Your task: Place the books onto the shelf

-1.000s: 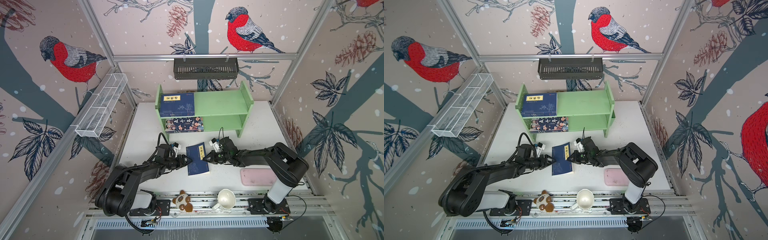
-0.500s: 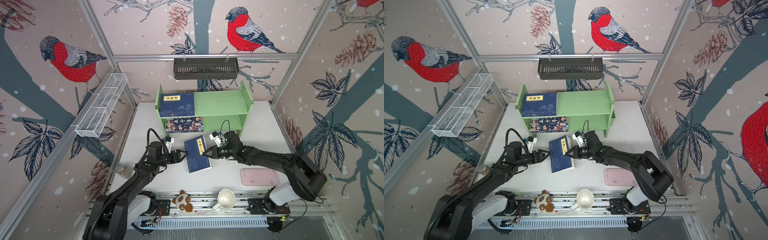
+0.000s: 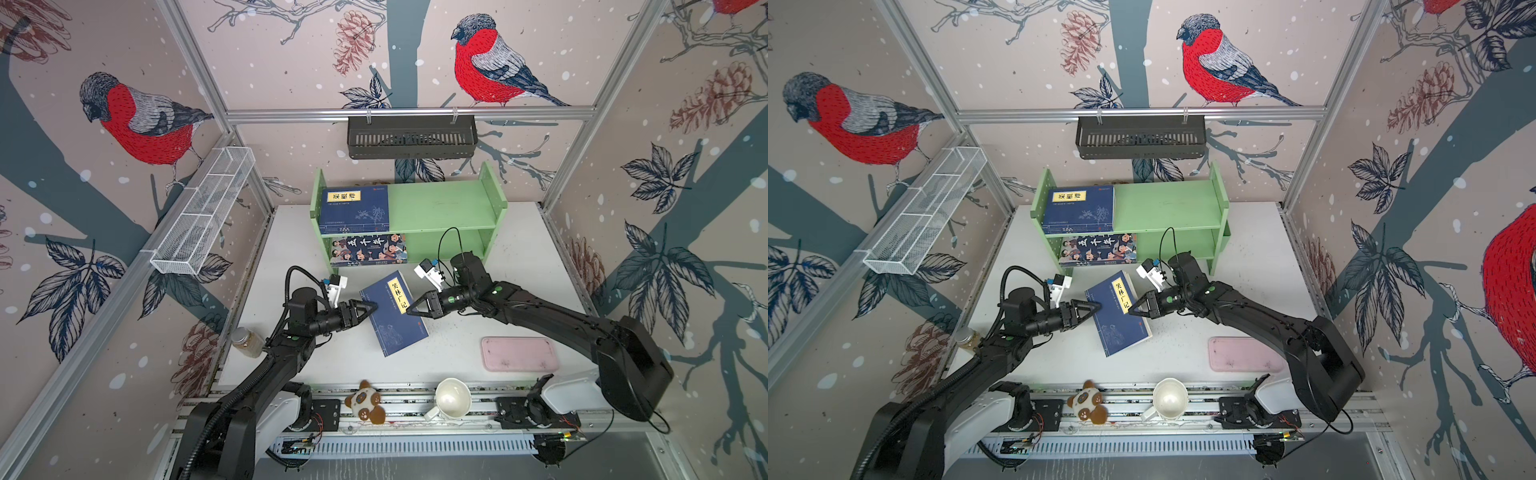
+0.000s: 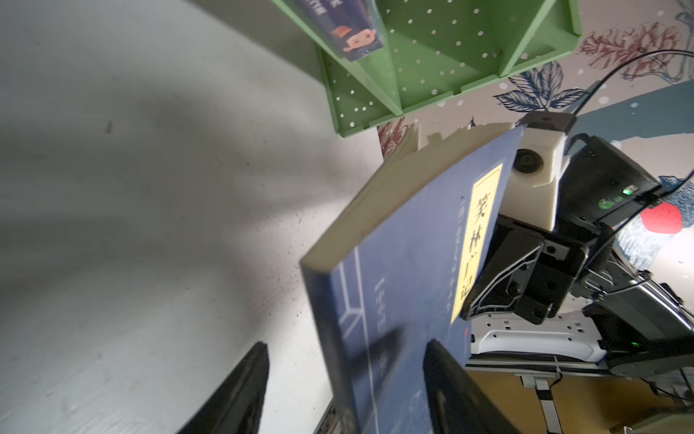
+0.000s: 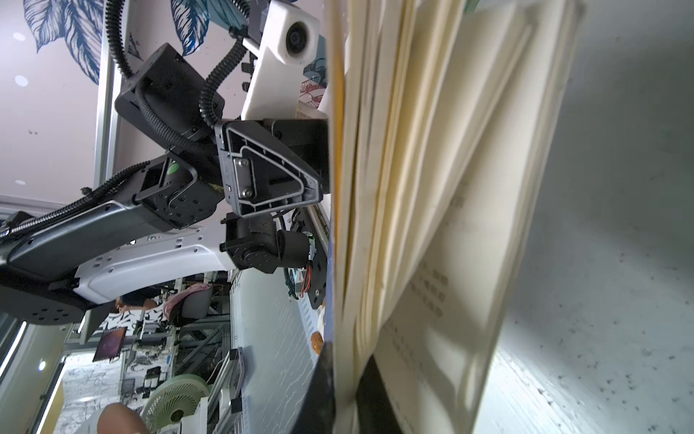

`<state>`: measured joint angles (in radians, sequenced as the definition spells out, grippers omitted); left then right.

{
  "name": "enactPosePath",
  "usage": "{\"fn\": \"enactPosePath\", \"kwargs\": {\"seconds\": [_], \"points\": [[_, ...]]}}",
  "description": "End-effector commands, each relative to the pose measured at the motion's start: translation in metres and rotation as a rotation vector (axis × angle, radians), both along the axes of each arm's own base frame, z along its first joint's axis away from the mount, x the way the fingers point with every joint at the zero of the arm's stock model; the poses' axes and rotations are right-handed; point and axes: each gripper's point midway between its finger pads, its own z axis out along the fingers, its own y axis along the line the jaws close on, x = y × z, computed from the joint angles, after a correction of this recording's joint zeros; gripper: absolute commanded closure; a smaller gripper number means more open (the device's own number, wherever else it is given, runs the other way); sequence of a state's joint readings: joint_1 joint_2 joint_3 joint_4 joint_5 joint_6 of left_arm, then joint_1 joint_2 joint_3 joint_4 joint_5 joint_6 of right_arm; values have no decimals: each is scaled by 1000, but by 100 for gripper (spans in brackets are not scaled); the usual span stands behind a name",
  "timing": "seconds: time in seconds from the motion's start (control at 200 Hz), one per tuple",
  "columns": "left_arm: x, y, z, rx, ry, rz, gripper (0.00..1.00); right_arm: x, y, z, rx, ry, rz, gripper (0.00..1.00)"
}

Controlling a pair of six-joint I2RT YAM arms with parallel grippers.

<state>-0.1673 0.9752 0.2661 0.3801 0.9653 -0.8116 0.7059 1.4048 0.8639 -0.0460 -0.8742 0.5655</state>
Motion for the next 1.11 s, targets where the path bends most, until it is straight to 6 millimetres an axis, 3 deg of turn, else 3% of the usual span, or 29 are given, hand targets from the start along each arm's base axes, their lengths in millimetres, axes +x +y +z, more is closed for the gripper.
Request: {"fn": "enactPosePath", "kwargs": {"seconds": [0.0, 0.17, 0.265, 0.33, 0.38, 0.415, 0.45, 0.62, 0.815, 0.98, 1.1], "points": [[-4, -5, 24, -72, -57, -47, 45, -9, 1, 13, 34, -51, 82, 99], [-9, -8, 43, -131, -65, -80, 57, -12, 5, 19, 46, -56, 136, 98], [-10, -8, 48, -134, -81, -81, 81, -14, 7, 19, 44, -55, 154, 97], [-10, -7, 51, -131, -90, -72, 91, -13, 8, 18, 39, -52, 156, 94], [-10, -7, 55, -133, -98, -69, 95, -12, 9, 19, 38, -55, 156, 87], [-10, -7, 57, -136, -103, -69, 97, -9, 9, 20, 31, -63, 147, 76], [-11, -7, 60, -137, -110, -72, 100, -4, 9, 20, 11, -84, 121, 74], [-10, -7, 74, -137, -152, -78, 100, 28, 0, 40, -20, -173, -41, 47], [-10, -10, 109, -122, -264, -119, 100, 58, -28, 74, -26, -254, -247, 36], [-13, -12, 161, -120, -436, -159, 100, 75, -71, 131, 47, -390, -497, 22], [-2, -10, 210, -105, -555, -125, 100, 72, -97, 170, 166, -459, -619, 12]]}}
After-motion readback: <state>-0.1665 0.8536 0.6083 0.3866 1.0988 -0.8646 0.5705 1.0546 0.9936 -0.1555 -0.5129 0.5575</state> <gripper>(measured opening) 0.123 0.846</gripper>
